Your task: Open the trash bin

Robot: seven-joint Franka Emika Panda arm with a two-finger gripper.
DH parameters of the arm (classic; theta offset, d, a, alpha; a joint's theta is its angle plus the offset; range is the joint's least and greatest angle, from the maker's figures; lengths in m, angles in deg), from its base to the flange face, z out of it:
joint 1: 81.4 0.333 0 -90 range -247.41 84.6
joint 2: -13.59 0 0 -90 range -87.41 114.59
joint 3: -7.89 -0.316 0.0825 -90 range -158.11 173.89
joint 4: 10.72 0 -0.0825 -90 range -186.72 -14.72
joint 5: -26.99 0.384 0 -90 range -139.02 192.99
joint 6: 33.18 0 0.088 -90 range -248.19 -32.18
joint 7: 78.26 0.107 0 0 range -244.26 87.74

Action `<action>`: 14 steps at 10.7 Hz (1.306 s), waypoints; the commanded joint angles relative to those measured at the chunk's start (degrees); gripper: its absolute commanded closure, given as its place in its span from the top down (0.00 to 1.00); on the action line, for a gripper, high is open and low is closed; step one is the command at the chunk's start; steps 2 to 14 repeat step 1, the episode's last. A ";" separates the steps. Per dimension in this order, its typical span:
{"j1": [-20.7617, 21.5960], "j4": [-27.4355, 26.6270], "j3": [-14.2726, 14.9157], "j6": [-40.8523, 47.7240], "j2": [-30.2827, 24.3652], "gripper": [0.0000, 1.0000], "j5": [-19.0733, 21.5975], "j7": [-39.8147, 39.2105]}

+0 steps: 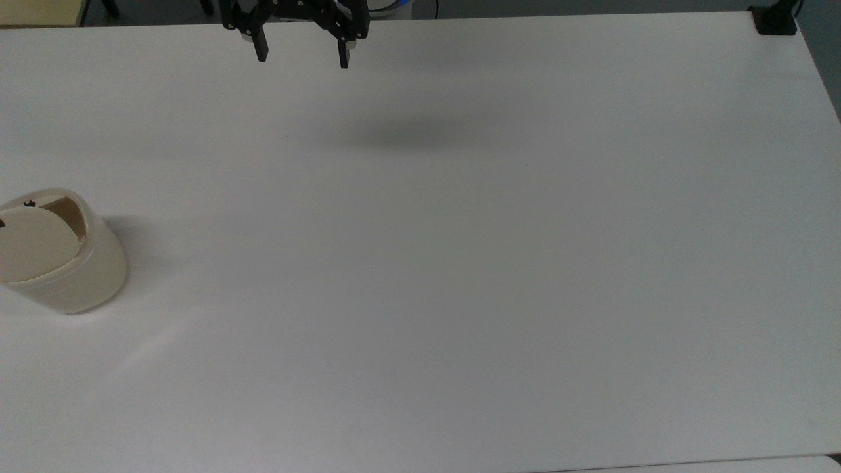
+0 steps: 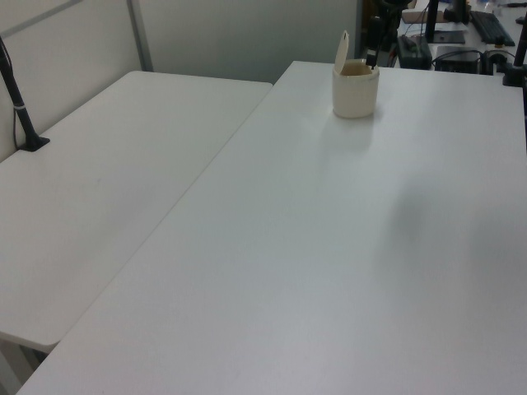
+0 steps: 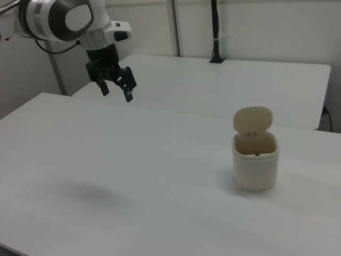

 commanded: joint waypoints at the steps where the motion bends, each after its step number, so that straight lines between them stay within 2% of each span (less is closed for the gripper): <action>1: -0.25 -0.33 -0.19 1.63 -0.81 1.00 0.08 -1.13; 14: -0.25 -0.33 -0.19 1.63 -0.81 1.00 0.08 -1.13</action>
